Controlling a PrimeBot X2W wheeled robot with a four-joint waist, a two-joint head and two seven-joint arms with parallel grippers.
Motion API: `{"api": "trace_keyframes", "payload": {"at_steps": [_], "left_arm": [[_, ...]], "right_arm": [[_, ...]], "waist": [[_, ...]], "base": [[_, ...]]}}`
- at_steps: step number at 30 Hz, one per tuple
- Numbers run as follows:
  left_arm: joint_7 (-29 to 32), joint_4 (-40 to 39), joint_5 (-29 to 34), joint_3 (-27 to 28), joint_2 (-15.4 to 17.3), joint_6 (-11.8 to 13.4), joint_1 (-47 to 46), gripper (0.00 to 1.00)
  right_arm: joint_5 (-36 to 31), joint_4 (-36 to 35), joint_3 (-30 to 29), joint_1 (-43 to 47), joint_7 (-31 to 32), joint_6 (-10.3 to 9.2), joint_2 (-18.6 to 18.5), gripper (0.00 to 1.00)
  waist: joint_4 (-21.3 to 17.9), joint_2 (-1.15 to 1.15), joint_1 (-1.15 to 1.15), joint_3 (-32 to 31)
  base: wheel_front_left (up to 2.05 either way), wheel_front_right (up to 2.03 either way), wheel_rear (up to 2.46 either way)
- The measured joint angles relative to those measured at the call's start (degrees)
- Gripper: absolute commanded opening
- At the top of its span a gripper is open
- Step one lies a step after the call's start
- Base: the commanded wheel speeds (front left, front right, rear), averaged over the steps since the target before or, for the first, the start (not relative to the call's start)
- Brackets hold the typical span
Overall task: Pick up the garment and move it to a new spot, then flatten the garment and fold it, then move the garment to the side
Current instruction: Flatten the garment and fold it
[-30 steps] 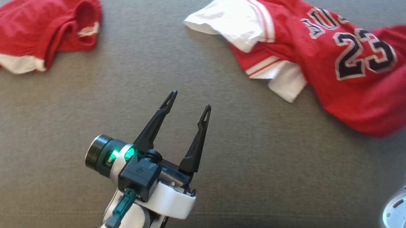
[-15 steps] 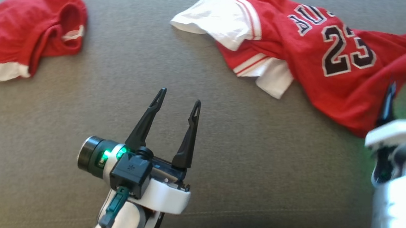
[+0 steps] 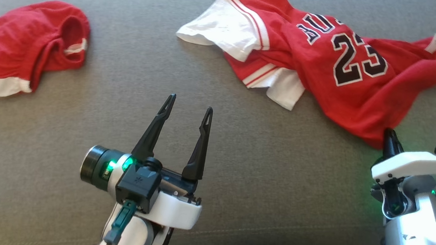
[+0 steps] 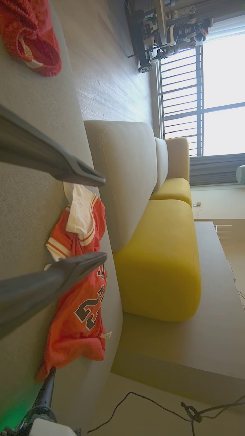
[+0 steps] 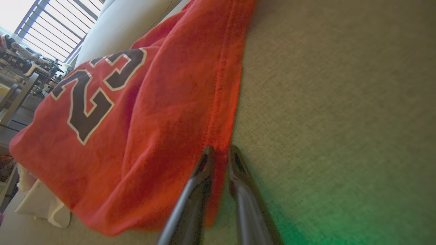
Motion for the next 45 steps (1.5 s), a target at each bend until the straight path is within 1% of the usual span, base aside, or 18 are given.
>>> {"api": "trace_keyframes", "payload": {"at_steps": [4,9,12,18,21,25,28,31,32,33,35,37,39,41,45], "left_arm": [[0.0,-0.01,-0.01,0.02,-0.03,0.33,0.46,1.0],[0.0,0.08,-0.27,-0.02,-0.05,0.79,2.46,1.0],[0.0,0.08,-0.36,-0.02,-0.07,0.85,2.44,1.0],[0.0,-0.02,-0.36,-0.04,-0.1,1.25,2.45,1.0],[0.0,-0.12,-0.36,-0.13,-0.13,1.25,2.44,1.0],[0.0,-0.19,-0.36,-0.68,-0.15,1.16,2.16,1.0],[0.0,-0.12,-0.37,-1.59,-0.19,0.75,1.87,1.0],[0.0,0.13,-0.86,-1.78,-0.19,0.71,1.17,1.0],[0.0,0.23,-0.87,-1.85,-0.2,0.68,0.68,1.0],[0.0,0.24,-0.87,-2.0,-0.2,0.66,0.22,1.0],[0.0,0.34,-1.31,-2.41,-0.21,0.67,-0.58,1.0],[0.0,0.33,-1.38,-2.66,-0.22,0.83,-0.63,1.0],[0.0,0.33,-1.38,-2.69,-0.22,1.21,-0.54,1.0],[0.0,0.42,-1.4,-2.6,-0.22,1.29,-0.38,1.0],[0.0,0.47,-1.38,-1.89,-0.23,1.59,-0.11,1.0]], "right_arm": [[-2.47,1.15,-2.18,-0.1,0.52,0.0,-0.18,0.0],[-4.7,0.21,-5.0,-0.45,0.71,0.0,0.02,0.0],[-5.53,-2.23,-7.19,-1.29,0.86,0.0,0.3,0.0],[-8.95,-9.53,-12.25,-5.43,2.13,0.0,0.31,0.0],[-11.47,-11.71,-15.45,-9.32,3.33,0.0,0.31,0.0],[-15.14,-11.82,-19.37,-18.13,4.78,0.0,0.26,0.0],[-19.64,-8.99,-23.09,-25.61,4.81,0.0,0.2,0.0],[-26.05,-3.59,-27.31,-30.79,4.81,0.0,0.08,0.0],[-28.37,-1.69,-28.55,-31.59,4.76,0.0,0.08,0.29],[-30.6,-0.29,-29.86,-31.95,4.19,0.0,0.09,1.0],[-34.52,1.51,-31.53,-31.95,2.1,0.0,0.08,1.0],[-36.1,3.09,-30.77,-31.96,0.98,0.0,-0.09,1.0],[-37.5,4.46,-26.93,-31.96,-0.12,0.0,-0.05,1.0],[-37.3,6.26,-22.1,-31.93,-1.07,0.0,-0.08,1.0],[-33.05,8.64,-11.41,-30.66,-1.9,0.0,-0.11,1.0]], "waist": [[1.84,0.0,0.0,-0.77],[3.94,0.0,0.0,-1.52],[4.89,0.0,0.0,-1.85],[5.64,0.0,0.0,-2.03],[5.73,0.0,0.0,-1.58],[6.2,0.0,0.0,-0.32],[7.02,0.0,0.0,0.83],[8.05,0.0,0.0,1.96],[8.41,0.0,0.0,2.29],[8.77,0.0,0.0,2.54],[9.57,0.0,0.0,2.83],[10.04,0.0,0.0,2.88],[9.88,0.0,0.0,2.85],[9.35,0.0,0.0,2.7],[7.52,0.0,0.0,2.22]], "base": [[0.0,0.0,0.0],[0.0,0.0,0.0],[0.0,0.0,0.0],[0.0,0.0,0.0],[0.0,0.0,0.0],[0.0,0.0,0.0],[0.0,0.0,0.0],[0.0,0.0,0.0],[0.0,0.0,0.0],[0.0,0.0,0.0],[0.0,0.0,0.0],[0.0,0.0,0.0],[0.0,0.0,0.0],[0.0,0.0,0.0],[0.0,0.0,0.0]]}}
